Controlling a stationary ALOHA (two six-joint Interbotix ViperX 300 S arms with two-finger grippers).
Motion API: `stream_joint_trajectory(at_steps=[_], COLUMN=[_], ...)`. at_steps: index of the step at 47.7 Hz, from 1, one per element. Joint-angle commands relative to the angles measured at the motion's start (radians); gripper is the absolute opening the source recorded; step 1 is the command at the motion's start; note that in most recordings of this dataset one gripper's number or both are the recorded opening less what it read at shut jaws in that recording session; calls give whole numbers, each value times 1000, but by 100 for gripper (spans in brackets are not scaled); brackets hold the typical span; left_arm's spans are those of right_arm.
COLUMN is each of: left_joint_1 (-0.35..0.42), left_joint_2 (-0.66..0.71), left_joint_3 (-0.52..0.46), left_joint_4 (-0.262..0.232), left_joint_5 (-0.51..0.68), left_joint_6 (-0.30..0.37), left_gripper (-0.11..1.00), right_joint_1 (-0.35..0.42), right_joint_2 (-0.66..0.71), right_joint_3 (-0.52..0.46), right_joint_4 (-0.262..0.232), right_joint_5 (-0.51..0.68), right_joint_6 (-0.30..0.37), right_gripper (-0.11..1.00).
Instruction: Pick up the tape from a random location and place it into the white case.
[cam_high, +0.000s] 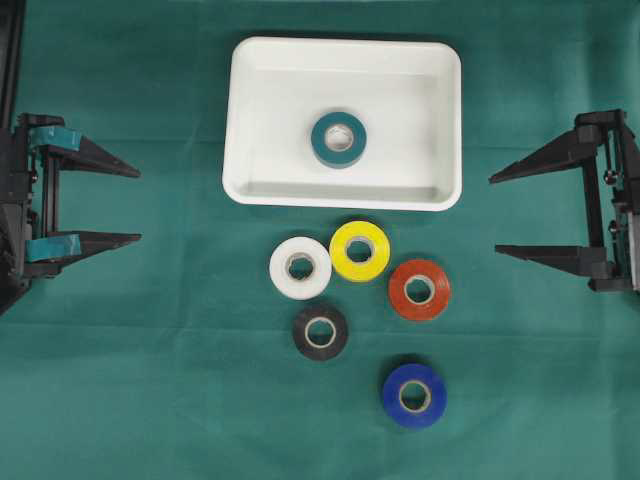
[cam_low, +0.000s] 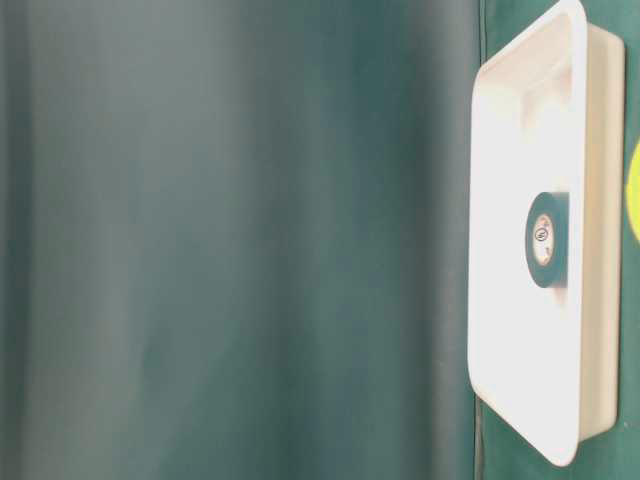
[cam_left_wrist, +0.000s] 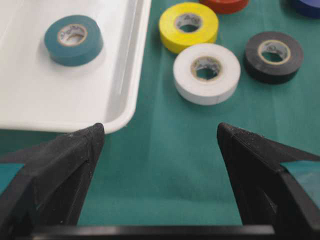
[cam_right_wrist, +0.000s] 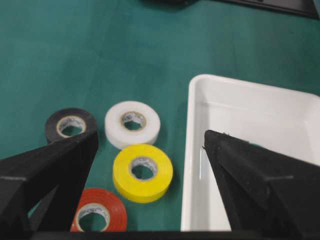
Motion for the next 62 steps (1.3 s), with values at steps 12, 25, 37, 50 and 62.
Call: stream_joint_trajectory(at_steps=[12,25,37,50,62], left_joint_1=[0,0,0,0,0], left_joint_2=[5,5,6,6,11], left_joint_3=[-12,-12,-12,-12,-12], left_joint_4=[0,-2,-2,0,-2], left_joint_5=[-12,-15,-15,-29,-34], left_joint_6=[-2,-2,-2,-2,-3], left_gripper=[94,94,94,94,94], right_joint_1=[-2,-2,-2,-2,-2], right_joint_2=[14,94,138,193,281], right_joint_3=[-15,-48,-71,-100,-153], right_joint_4=[2,2,2,2,-2], right_joint_5=[-23,-52,-72,-118,-144], right_joint_6=[2,2,0,0,-5], right_gripper=[91,91,91,91,91])
